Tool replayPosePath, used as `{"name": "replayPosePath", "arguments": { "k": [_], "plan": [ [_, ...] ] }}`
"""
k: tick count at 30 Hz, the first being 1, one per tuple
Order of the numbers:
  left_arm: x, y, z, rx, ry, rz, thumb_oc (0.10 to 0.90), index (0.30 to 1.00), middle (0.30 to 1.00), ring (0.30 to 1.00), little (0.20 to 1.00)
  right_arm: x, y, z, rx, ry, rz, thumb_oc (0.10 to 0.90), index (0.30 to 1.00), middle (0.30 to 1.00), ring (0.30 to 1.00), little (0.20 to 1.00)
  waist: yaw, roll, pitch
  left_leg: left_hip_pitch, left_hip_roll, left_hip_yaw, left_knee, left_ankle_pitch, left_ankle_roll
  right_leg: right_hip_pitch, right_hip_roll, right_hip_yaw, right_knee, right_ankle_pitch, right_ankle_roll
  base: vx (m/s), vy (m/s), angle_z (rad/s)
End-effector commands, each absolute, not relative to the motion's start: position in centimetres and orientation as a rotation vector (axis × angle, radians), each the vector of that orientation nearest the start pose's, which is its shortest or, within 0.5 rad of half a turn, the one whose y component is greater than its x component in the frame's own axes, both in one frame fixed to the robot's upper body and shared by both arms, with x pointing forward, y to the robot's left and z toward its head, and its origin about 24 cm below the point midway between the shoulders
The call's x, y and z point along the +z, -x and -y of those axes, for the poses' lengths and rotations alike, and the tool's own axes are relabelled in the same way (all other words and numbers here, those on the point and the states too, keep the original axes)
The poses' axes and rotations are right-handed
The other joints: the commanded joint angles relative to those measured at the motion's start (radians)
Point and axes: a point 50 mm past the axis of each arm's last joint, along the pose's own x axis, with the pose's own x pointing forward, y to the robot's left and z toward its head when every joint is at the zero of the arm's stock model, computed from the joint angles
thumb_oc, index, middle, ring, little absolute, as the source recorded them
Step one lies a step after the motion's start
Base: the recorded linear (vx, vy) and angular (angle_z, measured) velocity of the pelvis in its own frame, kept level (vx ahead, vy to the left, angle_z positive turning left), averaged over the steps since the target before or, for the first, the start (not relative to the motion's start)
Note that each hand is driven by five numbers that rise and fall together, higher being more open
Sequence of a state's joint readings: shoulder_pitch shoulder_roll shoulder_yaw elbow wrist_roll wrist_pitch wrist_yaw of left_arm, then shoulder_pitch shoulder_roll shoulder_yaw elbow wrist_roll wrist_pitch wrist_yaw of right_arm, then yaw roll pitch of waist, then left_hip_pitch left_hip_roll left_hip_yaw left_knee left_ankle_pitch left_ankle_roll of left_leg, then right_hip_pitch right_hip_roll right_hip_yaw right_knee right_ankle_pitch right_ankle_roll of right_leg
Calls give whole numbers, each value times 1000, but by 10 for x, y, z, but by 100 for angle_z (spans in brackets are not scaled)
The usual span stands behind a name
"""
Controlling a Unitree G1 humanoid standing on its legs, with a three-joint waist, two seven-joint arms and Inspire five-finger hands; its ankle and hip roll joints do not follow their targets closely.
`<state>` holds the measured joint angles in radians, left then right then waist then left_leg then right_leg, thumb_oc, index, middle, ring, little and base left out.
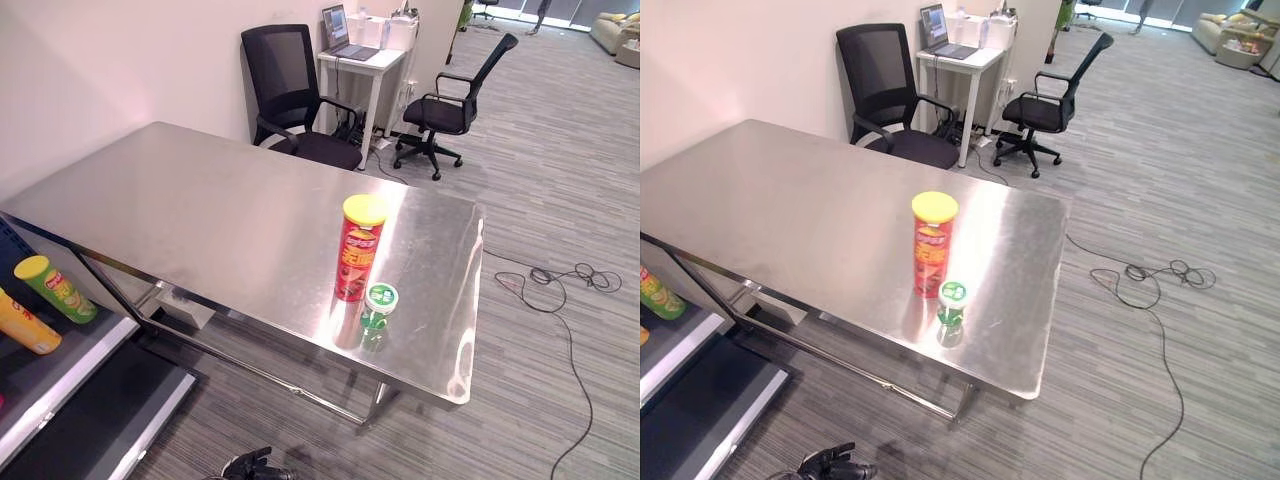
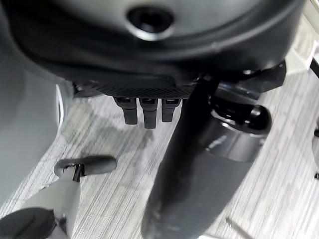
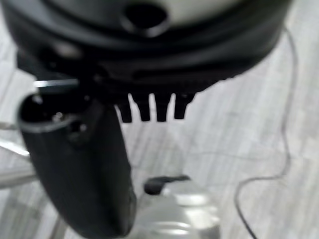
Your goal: Put the goods on the table back onto the shelves and tidy them up.
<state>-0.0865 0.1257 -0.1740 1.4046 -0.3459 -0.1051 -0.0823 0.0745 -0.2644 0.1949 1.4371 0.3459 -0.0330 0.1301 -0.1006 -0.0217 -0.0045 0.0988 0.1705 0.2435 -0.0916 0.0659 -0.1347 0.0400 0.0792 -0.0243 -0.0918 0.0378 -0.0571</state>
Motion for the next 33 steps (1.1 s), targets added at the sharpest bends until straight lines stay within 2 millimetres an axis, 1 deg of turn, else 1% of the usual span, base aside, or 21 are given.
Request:
{"name": "replayPosePath", "arguments": {
  "k": [1,6,8,10,12,13,14,17,18,19,20,21,22,23,24,25,27,28,30,31,33],
  "plan": [
    [-164,-116,-193,64,78,-1139,800,900,900,900,900,-169,-23,245,-179,-31,-1455,800,900,900,900,900,12,-41,10,13,-73,70,6,-65,48,-21,-133,93,9,-7,165,19,180,-38],
    [-162,-120,-194,36,42,-1128,800,900,900,900,900,-169,-18,247,-199,-43,-1468,800,900,900,900,900,0,-44,9,11,-95,98,4,-90,66,-46,-155,120,11,18,192,0,150,-34],
    [-161,-124,-195,34,33,-1118,800,900,900,900,900,-168,-19,251,-238,-63,-1454,800,900,900,900,900,-11,-44,14,7,-106,107,4,-98,74,-63,-165,137,16,29,204,-22,173,-19],
    [-159,-130,-198,36,25,-1100,800,900,900,900,900,-164,-19,263,-324,-97,-1432,800,900,900,900,900,-29,-44,25,5,-118,118,4,-109,83,-80,-174,154,21,41,218,-55,172,-28],
    [-155,-137,-204,42,11,-1080,800,900,900,900,900,-153,-15,295,-522,-148,-1371,800,900,900,900,900,-56,-44,39,-9,-136,139,4,-120,96,-120,-184,180,34,61,241,-101,230,-43],
    [-153,-141,-208,46,3,-1067,800,900,900,900,900,-142,-13,322,-657,-157,-1302,800,900,900,900,900,-69,-45,46,-18,-144,145,4,-126,102,-142,-191,189,41,72,253,-80,125,-51],
    [-153,-141,-208,46,3,-1067,800,900,900,900,900,-142,-13,322,-657,-157,-1302,800,900,900,900,900,-67,-45,44,-22,-144,147,4,-122,101,-147,-191,191,42,74,252,-71,114,-44],
    [-151,-143,-215,48,-26,-1061,800,900,900,900,900,-113,-7,372,-843,-110,-1190,800,900,900,900,900,-80,-46,52,-35,-155,150,4,-128,108,-171,-203,198,47,94,266,-35,81,-5],
    [-151,-143,-218,52,-33,-1061,800,900,900,900,900,-100,-11,392,-891,-70,-1126,800,900,900,900,900,-87,-47,56,-35,-157,148,4,-134,110,-174,-208,197,47,102,272,-49,62,-3],
    [-150,-144,-219,54,-38,-1059,800,900,900,900,900,-89,-19,404,-907,-29,-1066,800,900,900,900,900,-89,-48,55,-43,-159,149,4,-130,110,-186,-211,199,47,111,273,-52,89,2],
    [-150,-144,-222,74,-31,-1052,800,900,900,900,900,-52,-50,434,-912,117,-852,800,900,900,900,900,-105,-49,60,-46,-162,153,4,-138,113,-195,-212,201,44,121,282,-45,58,3],
    [-150,-144,-221,72,-32,-1053,800,900,900,900,900,-52,-48,433,-915,118,-854,800,900,900,900,900,-103,-48,58,-46,-162,153,4,-138,113,-195,-212,201,44,121,282,-32,85,-7],
    [-150,-141,-222,101,-11,-1049,800,900,900,900,900,1,-82,450,-922,293,-578,800,900,900,900,900,-120,-47,58,-47,-162,164,4,-144,117,-209,-211,208,40,136,287,-11,38,-9],
    [-151,-141,-222,100,-12,-1050,800,900,900,900,900,1,-81,450,-923,293,-579,800,900,900,900,900,-119,-47,57,-47,-162,164,4,-144,117,-209,-211,208,40,136,287,-4,68,-22],
    [-152,-139,-218,117,11,-1048,800,900,900,900,900,43,-104,450,-940,424,-363,800,900,900,900,900,-129,-44,57,-45,-162,171,4,-149,120,-216,-210,213,38,141,288,8,32,-17],
    [-152,-139,-218,115,9,-1049,800,900,900,900,900,43,-102,449,-944,426,-366,800,900,900,900,900,-125,-43,56,-45,-162,171,4,-150,120,-216,-209,213,38,141,288,22,43,-16],
    [-152,-140,-215,124,18,-1040,800,900,900,900,900,89,-119,446,-942,592,-173,800,900,900,900,900,-132,-41,53,-37,-163,178,4,-156,124,-219,-206,220,39,148,288,44,22,-6],
    [-153,-139,-212,109,12,-1043,800,900,900,900,900,120,-130,441,-950,688,-45,800,900,900,900,900,-128,-38,51,-29,-162,181,4,-159,125,-218,-204,220,40,146,288,45,15,-5],
    [-153,-139,-212,109,13,-1043,800,900,900,900,900,120,-130,441,-952,689,-45,800,900,900,900,900,-128,-37,52,-28,-161,181,4,-159,125,-217,-204,221,40,146,288,15,5,-2],
    [-153,-139,-210,95,5,-1043,800,900,900,900,900,158,-149,422,-881,800,134,800,900,900,900,900,-120,-35,49,-20,-160,179,4,-161,125,-214,-204,216,42,139,285,37,-15,2],
    [-153,-138,-208,93,5,-1045,800,900,900,900,900,195,-167,394,-773,885,319,800,900,900,900,900,-105,-33,48,-12,-158,171,4,-161,124,-206,-206,208,42,129,282,41,-33,1]
  ]
}}
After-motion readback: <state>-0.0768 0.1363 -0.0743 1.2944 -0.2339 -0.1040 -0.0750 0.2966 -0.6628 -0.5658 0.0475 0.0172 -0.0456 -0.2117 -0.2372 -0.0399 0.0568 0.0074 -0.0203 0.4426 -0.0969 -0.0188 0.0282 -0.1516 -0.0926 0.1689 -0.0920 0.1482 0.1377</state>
